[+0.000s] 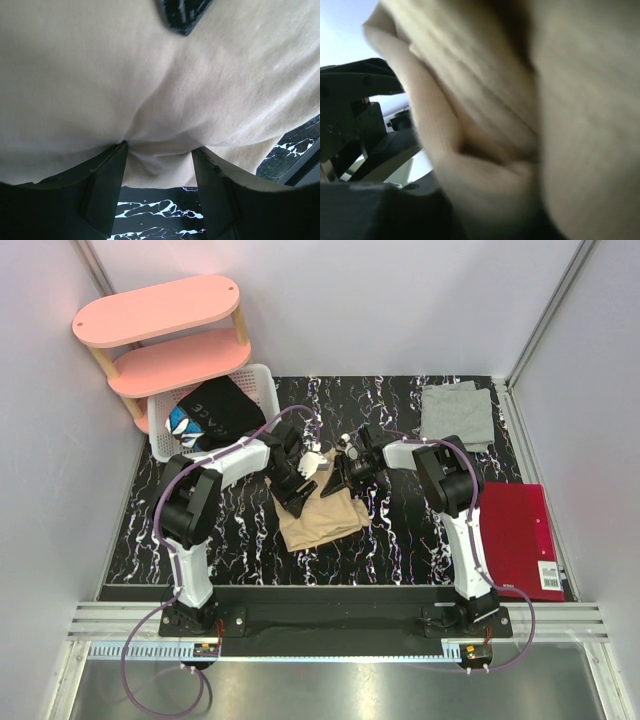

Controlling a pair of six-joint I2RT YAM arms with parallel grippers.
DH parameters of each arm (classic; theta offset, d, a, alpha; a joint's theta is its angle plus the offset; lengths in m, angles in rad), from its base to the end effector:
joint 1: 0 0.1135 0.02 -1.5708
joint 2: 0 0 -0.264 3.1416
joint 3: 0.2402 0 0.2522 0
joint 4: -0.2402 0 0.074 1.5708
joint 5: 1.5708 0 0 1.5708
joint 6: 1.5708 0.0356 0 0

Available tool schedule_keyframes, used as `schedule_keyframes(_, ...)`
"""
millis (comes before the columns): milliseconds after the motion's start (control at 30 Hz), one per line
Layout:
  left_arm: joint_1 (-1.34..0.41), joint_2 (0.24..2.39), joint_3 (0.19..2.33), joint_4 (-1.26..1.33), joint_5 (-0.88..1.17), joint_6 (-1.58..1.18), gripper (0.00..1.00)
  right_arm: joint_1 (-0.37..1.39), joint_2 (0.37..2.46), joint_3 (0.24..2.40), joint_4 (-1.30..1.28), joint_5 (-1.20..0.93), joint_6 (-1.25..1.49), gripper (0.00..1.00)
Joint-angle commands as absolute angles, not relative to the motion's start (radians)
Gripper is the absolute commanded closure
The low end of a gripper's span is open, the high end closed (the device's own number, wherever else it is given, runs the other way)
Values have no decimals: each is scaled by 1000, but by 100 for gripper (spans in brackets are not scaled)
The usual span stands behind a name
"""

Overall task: Fold and stack the t-shirts
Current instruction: Neatly place the folded tshirt to the corner

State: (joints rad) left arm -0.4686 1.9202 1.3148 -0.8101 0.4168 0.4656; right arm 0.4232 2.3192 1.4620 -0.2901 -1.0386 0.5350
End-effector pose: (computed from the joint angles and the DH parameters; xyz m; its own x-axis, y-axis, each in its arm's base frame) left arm 0.3168 -0.1765 0.1662 -0.5771 0.7523 -0.3178 0.8147 0.5034 -0.2880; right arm 0.3915 0.2100 0.0771 -0.9859 -0.1603 0.0470 -0.0332 0.4638 0.8853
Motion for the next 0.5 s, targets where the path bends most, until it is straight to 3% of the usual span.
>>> schedule_keyframes(0, -472, 1921, 1282, -804, 440, 471, 39, 471, 2430, 1437, -328, -894, 535, 74)
schedule_keyframes(33, -472, 1919, 1281, -802, 440, 471, 39, 472, 2428, 1436, -325, -890, 538, 81)
schedule_keyframes(67, -472, 1916, 1281, -804, 440, 469, 39, 472, 2427, 1433, -327, -888, 543, 97)
schedule_keyframes(100, -472, 1913, 1279, -802, 437, 471, 39, 471, 2419, 1428, -324, -888, 543, 100)
schedule_keyframes(300, -457, 1850, 1272, -810, 408, 477, 39, 456, 2327, 1420, -324, -885, 549, 100)
schedule_keyframes(467, -375, 1731, 1295, -856, 379, 495, 39, 336, 2206, 1471, -324, -879, 594, 100)
